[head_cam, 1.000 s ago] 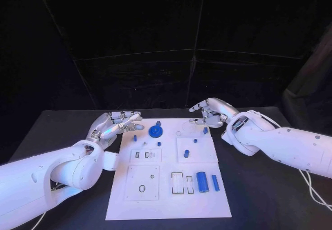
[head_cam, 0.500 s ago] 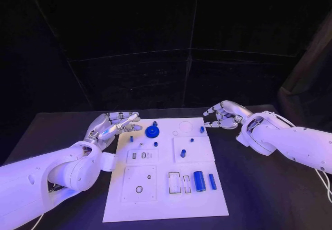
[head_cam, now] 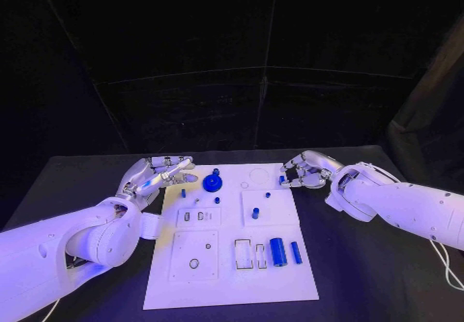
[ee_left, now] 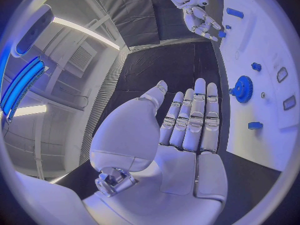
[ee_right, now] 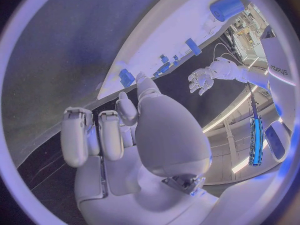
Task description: Assemble the parts on the task board
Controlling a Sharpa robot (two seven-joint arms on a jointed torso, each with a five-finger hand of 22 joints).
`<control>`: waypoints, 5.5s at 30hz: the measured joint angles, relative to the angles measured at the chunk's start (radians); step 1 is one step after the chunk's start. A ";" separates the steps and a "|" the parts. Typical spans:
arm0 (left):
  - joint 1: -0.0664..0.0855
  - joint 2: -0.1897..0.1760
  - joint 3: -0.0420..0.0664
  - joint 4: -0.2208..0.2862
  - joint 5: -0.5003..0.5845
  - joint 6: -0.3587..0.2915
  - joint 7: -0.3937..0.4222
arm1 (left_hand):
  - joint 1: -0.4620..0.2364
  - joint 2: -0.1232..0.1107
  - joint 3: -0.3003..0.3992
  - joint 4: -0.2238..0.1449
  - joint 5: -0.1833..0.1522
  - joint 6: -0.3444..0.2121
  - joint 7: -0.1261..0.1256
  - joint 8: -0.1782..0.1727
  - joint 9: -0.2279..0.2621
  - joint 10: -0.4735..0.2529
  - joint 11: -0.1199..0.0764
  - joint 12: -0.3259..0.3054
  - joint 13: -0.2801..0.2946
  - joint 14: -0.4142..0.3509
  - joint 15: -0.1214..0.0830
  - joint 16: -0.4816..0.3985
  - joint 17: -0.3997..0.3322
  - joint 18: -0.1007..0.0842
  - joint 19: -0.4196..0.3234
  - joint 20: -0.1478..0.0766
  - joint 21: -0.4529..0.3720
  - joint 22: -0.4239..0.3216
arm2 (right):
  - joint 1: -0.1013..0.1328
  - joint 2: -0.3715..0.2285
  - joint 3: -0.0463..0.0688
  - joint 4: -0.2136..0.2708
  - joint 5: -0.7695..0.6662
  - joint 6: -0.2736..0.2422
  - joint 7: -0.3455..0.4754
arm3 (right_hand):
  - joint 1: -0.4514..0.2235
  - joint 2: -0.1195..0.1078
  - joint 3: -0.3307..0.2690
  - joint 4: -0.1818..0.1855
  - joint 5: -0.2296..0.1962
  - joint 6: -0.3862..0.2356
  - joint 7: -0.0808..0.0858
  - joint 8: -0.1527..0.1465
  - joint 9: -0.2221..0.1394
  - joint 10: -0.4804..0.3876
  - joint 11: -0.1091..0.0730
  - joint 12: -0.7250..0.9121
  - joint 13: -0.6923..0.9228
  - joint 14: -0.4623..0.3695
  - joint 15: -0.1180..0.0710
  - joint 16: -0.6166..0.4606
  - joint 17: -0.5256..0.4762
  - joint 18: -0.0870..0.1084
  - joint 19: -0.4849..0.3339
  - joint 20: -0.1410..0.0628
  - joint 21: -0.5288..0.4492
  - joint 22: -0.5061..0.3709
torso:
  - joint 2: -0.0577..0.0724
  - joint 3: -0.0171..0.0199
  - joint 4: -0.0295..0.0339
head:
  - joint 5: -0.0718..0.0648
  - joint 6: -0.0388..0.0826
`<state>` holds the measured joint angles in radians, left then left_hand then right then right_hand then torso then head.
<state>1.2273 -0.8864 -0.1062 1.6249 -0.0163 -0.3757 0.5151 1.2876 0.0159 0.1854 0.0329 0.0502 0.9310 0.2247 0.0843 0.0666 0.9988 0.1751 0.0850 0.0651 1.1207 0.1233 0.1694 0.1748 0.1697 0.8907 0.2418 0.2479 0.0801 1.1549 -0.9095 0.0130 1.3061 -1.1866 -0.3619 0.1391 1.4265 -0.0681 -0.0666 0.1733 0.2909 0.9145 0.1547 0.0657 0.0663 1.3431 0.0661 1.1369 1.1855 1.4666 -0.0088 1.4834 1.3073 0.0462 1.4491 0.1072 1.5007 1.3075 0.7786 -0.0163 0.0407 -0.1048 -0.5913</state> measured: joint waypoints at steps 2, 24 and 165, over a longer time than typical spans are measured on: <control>0.000 0.000 0.000 0.000 0.000 0.000 0.000 | 0.000 0.000 0.000 0.000 0.000 0.000 0.000 0.000 0.000 0.000 0.000 0.000 0.000 0.000 0.000 0.000 0.000 0.000 0.000 0.000 0.000 0.000 | -0.002 0.006 0.000 -0.005 0.000 0.003 0.001 | 0.003 0.003 0.000 0.000 0.000 0.000 0.000 0.000 0.000 0.000 0.000 0.000 0.000 0.000 0.000 0.000 0.000 0.000 0.000 0.000 0.000 0.000 | 0.000 -0.0002 0.0000 | 0.000 0.000; -0.001 0.000 0.000 -0.002 0.000 0.003 -0.001 | 0.000 0.000 0.000 0.000 0.000 0.000 0.000 0.000 0.000 0.000 0.000 0.000 0.000 0.000 0.000 0.000 0.000 0.000 0.000 0.000 0.000 0.000 | -0.011 0.047 0.000 -0.053 -0.008 0.027 -0.001 | 0.049 0.049 0.035 -0.035 -0.061 0.049 -0.008 0.012 0.003 0.004 -0.004 0.000 0.008 0.000 0.000 0.000 0.001 0.000 0.000 0.000 0.000 0.000 | -0.001 -0.0013 -0.0003 | -0.002 -0.006; 0.003 0.005 -0.001 -0.047 0.042 0.022 -0.015 | 0.000 0.000 0.010 -0.010 0.000 0.004 0.004 -0.003 0.000 0.000 0.000 -0.005 0.000 0.000 0.000 -0.008 0.001 0.000 0.000 0.000 -0.007 -0.003 | -0.050 0.382 -0.030 0.189 -0.445 0.058 -0.535 | -0.100 -0.028 0.186 -0.063 -0.138 0.092 -0.016 0.002 -0.001 -0.041 -0.013 -0.109 -0.082 -0.002 -0.020 -0.028 0.000 0.000 -0.018 -0.018 -0.018 0.000 | -0.034 -0.0206 0.0075 | 0.085 -0.064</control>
<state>1.2302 -0.8811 -0.1067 1.5779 0.0259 -0.3532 0.5004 1.2876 0.0159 0.1949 0.0234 0.0501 0.9346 0.2283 0.0814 0.0666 0.9988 0.1751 0.0804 0.0651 1.1207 0.1233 0.1616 0.1762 0.1698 0.8907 0.2418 0.2408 0.0766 1.1052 -0.5274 -0.0169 1.4953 -1.6320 -0.3040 -0.3956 1.3267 -0.0963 0.1190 0.1103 0.1526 1.0068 0.1387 0.0682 0.0651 1.3020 0.0535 1.0275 1.1038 1.4649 -0.0285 1.4558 1.3077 0.0464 1.4312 0.0894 1.4830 1.3077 0.7442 -0.0369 0.0481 -0.0198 -0.6552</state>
